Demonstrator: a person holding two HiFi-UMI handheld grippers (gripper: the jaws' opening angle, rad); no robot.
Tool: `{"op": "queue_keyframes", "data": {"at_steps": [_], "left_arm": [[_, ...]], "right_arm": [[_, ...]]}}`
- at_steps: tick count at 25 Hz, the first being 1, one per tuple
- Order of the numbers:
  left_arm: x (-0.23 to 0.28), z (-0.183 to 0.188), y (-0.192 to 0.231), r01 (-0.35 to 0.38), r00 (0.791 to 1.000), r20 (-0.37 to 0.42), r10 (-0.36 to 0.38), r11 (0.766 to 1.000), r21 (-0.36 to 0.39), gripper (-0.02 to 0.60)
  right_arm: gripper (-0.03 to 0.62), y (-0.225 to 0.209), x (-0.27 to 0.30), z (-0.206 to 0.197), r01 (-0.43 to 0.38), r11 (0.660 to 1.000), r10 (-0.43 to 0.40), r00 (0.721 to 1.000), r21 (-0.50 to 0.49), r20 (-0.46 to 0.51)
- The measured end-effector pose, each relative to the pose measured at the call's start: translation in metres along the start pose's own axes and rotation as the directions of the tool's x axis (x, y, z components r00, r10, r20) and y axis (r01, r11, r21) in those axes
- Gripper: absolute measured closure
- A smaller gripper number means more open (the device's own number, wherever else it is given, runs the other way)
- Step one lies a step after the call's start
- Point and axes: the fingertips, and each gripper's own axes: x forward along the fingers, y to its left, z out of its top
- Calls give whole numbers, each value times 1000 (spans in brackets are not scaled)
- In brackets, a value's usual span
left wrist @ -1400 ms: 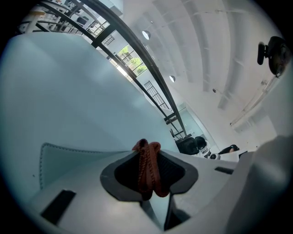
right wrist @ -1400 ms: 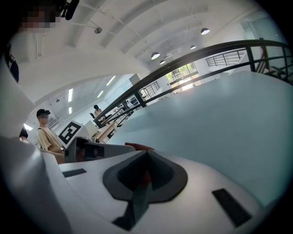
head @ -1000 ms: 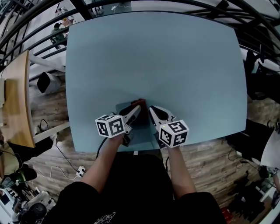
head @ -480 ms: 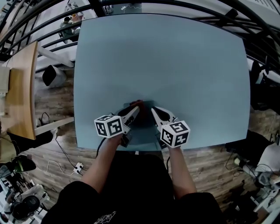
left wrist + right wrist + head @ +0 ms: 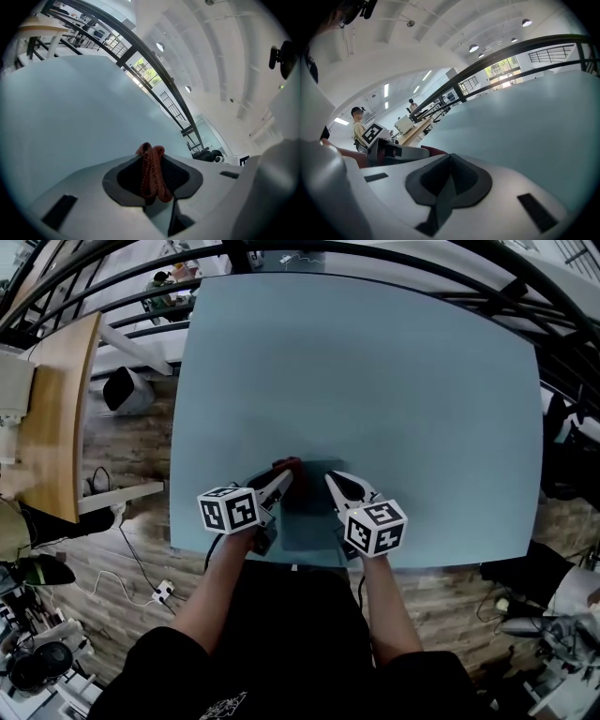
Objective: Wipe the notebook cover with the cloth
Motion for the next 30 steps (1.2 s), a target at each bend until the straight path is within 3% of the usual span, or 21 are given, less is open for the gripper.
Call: {"op": "queue_keyframes", "data": {"at_steps": [14,21,30], "left_arm": [[-38,9,19,-64,995,71,64,998,-7,482],[-32,7,-8,-31,997,67,30,999,14,482],[4,-16,-52,51,999,-11,-50,998,46,482]], "right_arm": [[586,7,-6,-6,-19,1000,20,1000,-7,15],[586,0,-29,-8,11,1000,-11,999,5,33],[587,-15,-60,-12,49,999,-50,998,16,50]]}}
